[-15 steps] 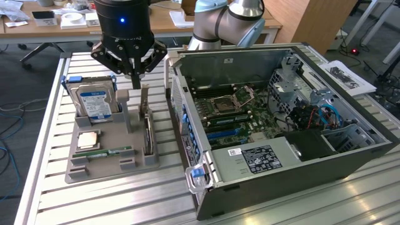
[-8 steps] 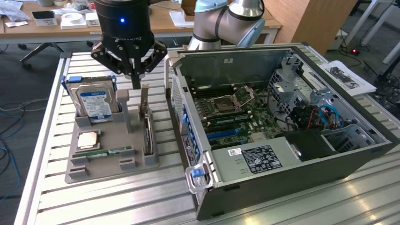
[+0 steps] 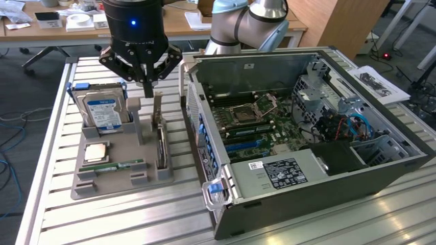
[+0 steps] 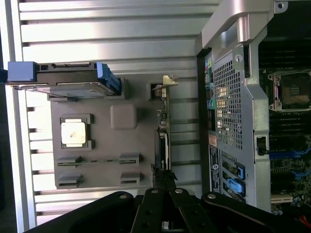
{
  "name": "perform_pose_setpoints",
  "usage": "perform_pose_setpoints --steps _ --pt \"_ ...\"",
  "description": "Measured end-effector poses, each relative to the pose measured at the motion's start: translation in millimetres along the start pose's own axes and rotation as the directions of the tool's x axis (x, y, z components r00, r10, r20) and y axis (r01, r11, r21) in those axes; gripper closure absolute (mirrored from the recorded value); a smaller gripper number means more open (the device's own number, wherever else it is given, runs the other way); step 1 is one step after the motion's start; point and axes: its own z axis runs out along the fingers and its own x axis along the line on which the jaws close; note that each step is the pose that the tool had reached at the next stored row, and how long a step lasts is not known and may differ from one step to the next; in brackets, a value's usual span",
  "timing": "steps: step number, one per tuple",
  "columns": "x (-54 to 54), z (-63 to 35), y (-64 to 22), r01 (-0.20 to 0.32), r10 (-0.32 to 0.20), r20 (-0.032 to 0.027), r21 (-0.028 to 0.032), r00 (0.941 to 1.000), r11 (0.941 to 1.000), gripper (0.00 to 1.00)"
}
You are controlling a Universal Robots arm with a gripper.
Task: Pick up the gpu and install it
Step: 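Pick up the gpu and move the gpu toward the slot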
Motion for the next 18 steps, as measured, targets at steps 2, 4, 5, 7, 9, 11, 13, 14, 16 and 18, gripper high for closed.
perform_pose_setpoints --steps 2,4,5,7,9,11,13,14,16,18 --pt "0.0 0.0 0.0 0.0 0.0 0.0 0.0 1.0 1.0 0.89" --pt "0.0 0.0 0.0 0.0 0.0 -0.0001 0.0 1.0 1.0 0.89" --pt "0.0 0.0 0.0 0.0 0.0 0.0 0.0 1.0 1.0 0.89" --pt "0.0 0.0 0.0 0.0 0.0 -0.0001 0.0 1.0 1.0 0.89" --pt "0.0 0.0 0.0 0.0 0.0 0.0 0.0 1.0 1.0 0.89" --pt "0.0 0.0 0.0 0.0 0.0 0.0 0.0 1.0 1.0 0.89" --pt "0.0 0.0 0.0 0.0 0.0 0.0 0.0 1.0 1.0 0.83" --pt "0.0 0.0 0.0 0.0 0.0 0.0 0.0 1.0 1.0 0.77" --pt "0.0 0.0 0.0 0.0 0.0 0.0 -0.0001 1.0 1.0 0.65" --pt "0.0 0.0 0.0 0.0 0.0 0.0 0.0 1.0 1.0 0.59"
